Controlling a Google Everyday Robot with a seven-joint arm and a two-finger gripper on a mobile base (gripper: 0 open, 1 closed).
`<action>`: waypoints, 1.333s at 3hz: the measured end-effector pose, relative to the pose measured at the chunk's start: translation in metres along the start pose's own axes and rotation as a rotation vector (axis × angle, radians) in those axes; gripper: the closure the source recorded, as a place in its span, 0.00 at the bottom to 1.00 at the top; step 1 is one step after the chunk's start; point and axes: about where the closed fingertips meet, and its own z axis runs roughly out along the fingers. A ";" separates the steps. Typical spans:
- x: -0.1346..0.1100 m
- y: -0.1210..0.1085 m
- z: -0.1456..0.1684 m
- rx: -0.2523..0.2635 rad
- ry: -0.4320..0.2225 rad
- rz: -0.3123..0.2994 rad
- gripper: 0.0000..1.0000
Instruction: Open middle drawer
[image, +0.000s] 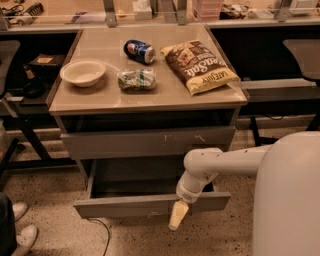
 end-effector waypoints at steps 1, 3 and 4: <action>0.010 0.004 0.017 -0.023 0.031 -0.003 0.00; 0.023 0.014 0.022 -0.047 0.049 0.021 0.00; 0.048 0.032 0.010 -0.046 0.044 0.067 0.00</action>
Offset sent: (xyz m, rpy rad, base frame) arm -0.0686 -0.0360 -0.0615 -0.0687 0.1679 -0.0354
